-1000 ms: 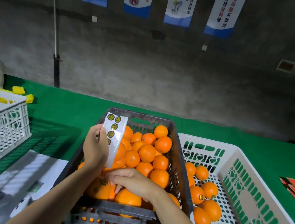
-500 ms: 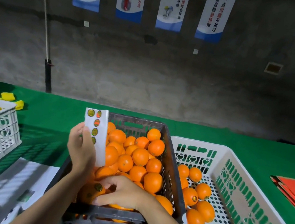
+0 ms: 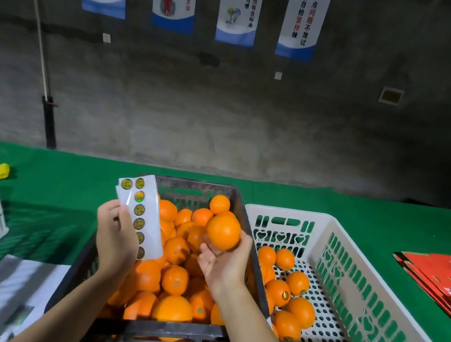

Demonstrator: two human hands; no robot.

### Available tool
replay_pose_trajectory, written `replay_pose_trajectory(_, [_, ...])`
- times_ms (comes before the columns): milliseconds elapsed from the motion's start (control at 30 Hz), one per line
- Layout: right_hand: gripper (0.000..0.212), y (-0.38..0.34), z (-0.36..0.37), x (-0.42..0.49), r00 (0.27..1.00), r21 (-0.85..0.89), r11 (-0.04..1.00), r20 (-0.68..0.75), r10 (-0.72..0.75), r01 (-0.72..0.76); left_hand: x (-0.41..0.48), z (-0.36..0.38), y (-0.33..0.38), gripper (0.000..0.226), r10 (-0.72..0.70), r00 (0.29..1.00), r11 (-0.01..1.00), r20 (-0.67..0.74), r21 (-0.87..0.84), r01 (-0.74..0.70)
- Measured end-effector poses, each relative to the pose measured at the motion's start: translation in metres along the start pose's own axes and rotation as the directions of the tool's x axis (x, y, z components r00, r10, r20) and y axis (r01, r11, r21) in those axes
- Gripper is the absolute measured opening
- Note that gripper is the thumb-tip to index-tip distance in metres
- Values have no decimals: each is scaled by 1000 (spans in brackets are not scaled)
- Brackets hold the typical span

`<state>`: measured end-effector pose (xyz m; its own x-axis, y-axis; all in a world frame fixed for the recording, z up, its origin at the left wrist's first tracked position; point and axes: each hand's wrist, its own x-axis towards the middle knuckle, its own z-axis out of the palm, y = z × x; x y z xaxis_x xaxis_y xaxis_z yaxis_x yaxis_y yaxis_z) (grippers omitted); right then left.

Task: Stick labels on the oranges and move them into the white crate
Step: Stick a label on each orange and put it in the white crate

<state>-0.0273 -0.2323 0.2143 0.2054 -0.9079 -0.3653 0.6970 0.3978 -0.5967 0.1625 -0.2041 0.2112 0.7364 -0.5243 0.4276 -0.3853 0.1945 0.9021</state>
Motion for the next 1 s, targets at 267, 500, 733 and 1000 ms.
replay_pose_trajectory(267, [75, -12, -16, 0, 999, 516, 856, -44, 15, 10, -18, 7, 1, 4, 112, 970, 986, 217, 101, -136])
replay_pose_trajectory(500, [87, -10, -17, 3, 994, 455, 890, -109, 14, 37, -19, 8, -4, 14, 144, 941, 966, 306, 165, -202])
replay_pose_trajectory(733, [24, 12, 0, -5, 869, -581, 698, 33, -494, 419, -18, 15, -16, 22, 170, 846, 927, 505, 210, -311])
replay_pose_trajectory(1000, [36, 24, -2, -8, 752, -791, 216, 401, -524, 572, -25, 14, -16, 21, 214, 762, 882, 612, 215, -420])
